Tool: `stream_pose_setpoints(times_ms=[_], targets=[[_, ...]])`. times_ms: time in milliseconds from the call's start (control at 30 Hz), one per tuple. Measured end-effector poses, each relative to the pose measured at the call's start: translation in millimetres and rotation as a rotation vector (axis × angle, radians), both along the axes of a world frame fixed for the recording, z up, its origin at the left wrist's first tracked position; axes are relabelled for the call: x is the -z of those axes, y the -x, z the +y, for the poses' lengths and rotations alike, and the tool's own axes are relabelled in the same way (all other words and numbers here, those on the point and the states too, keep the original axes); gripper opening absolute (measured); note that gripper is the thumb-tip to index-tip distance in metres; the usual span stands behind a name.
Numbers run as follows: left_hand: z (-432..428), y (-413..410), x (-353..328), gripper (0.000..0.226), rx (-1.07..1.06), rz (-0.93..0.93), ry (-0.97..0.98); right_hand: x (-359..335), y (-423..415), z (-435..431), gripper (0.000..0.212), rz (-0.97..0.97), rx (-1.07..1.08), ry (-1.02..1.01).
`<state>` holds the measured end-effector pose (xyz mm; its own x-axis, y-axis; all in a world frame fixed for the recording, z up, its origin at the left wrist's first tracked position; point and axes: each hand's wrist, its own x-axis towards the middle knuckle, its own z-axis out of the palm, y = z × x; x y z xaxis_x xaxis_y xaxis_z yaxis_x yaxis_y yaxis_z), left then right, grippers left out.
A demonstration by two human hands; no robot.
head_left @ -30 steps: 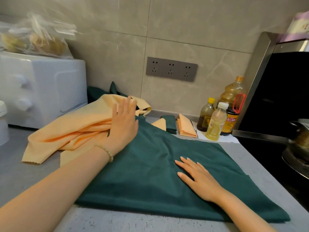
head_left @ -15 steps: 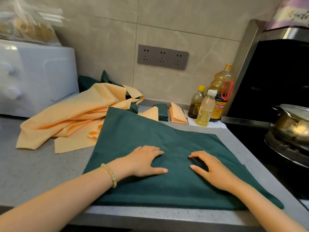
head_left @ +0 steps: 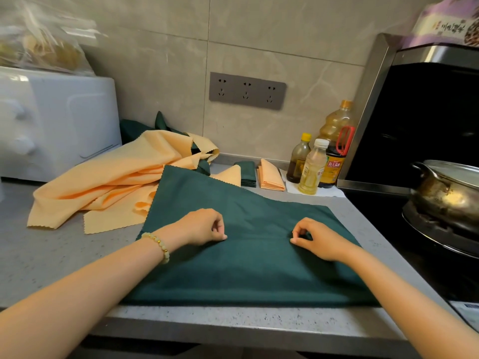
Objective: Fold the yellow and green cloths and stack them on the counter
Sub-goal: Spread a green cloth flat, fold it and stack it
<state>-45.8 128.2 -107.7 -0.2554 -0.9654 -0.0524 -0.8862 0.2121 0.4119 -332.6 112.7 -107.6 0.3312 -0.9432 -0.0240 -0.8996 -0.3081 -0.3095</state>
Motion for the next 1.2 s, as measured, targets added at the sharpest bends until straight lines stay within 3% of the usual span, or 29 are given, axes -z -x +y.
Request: stream_pose_setpoints(times_ms=[333,433,567,700,967,1200], targets=[[6,10,-6,0.014,-0.059,-0.167,0.111,0,-7,-2,0.008,-0.011,0.048,0.012],[19,30,-2,0.030,-0.057,-0.225,0.220,-1,-9,-1,0.008,-0.007,0.073,0.017],[45,73,15,0.048,0.018,-0.150,0.162,4,-23,13,0.025,0.023,0.071,0.070],[54,95,29,0.055,-0.003,-0.230,0.085,21,-46,33,0.042,-0.020,0.000,0.101],[57,95,41,0.058,0.002,-0.208,0.090,38,-61,49,0.046,-0.042,0.057,0.043],[60,94,43,0.058,-0.003,-0.224,0.118,46,-61,61,0.048,0.020,0.086,0.107]])
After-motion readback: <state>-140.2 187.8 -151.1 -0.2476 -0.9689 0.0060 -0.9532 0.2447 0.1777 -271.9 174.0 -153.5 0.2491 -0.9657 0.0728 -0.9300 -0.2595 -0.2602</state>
